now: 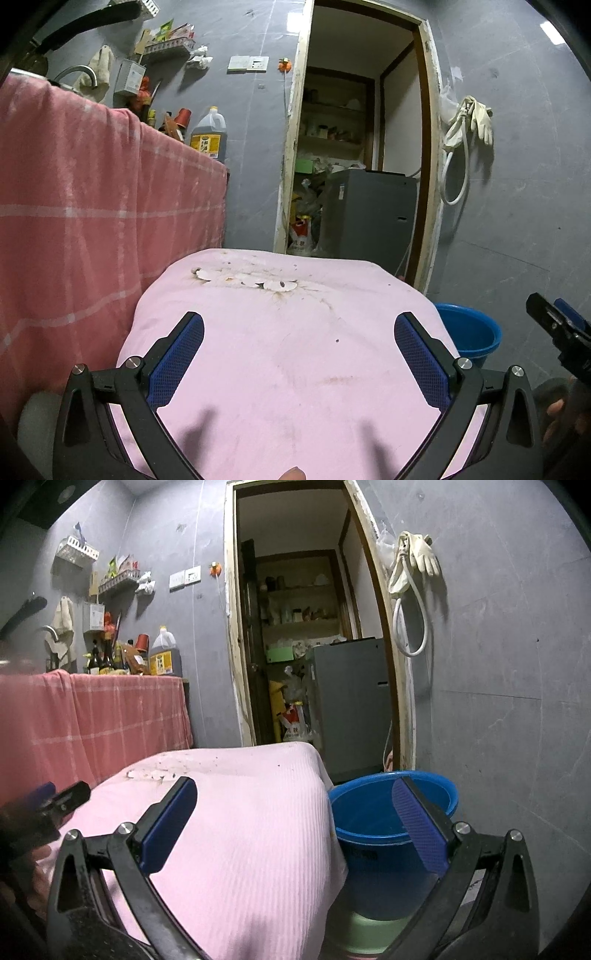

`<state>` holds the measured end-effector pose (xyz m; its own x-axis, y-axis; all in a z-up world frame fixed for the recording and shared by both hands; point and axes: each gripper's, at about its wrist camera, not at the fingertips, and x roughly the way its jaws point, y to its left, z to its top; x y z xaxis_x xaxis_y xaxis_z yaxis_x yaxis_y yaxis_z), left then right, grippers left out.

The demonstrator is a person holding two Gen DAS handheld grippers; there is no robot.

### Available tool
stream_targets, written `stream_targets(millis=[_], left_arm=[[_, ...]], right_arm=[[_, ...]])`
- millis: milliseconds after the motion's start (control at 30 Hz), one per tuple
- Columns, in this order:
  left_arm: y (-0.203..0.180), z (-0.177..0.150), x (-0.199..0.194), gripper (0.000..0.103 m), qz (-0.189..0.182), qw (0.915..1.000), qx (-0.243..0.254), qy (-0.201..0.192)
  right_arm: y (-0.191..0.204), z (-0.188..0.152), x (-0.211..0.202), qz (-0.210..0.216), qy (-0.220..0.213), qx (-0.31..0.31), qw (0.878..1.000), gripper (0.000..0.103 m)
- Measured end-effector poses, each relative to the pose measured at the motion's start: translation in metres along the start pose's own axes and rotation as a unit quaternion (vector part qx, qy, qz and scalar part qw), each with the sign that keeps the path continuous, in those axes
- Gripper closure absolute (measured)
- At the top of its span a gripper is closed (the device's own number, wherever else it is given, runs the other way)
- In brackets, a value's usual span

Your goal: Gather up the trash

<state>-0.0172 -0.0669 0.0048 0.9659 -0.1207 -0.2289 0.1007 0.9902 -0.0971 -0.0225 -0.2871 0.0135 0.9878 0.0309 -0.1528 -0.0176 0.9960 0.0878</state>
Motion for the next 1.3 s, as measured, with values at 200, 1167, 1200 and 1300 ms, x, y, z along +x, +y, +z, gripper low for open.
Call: stream_targets(millis=[200, 1167, 1200, 1300], left_arm=[[0.0009, -0.0017, -0.0023, 0.002, 0.008, 0.9999, -0.006, -0.001], [0.0008, -0.0035, -0.0010, 0.002, 0.010, 0.9999, -0.012, 0.004], [0.0008, -0.0035, -0.0010, 0.002, 0.010, 0.9999, -0.013, 0.004], [0.0007, -0.0035, -0.0011, 0.002, 0.011, 0.9999, -0.013, 0.003]], right_arm=[[0.0028, -0.0033, 0.0046, 0.000, 0.009, -0.006, 1.000, 0.000], [0.0065, -0.0034, 0.0073, 0.003, 0.013, -0.012, 1.000, 0.000], [0.0064, -0.0034, 0.0073, 0.004, 0.012, -0.012, 1.000, 0.000], [0.0064, -0.0034, 0.0074, 0.003, 0.013, -0.012, 1.000, 0.000]])
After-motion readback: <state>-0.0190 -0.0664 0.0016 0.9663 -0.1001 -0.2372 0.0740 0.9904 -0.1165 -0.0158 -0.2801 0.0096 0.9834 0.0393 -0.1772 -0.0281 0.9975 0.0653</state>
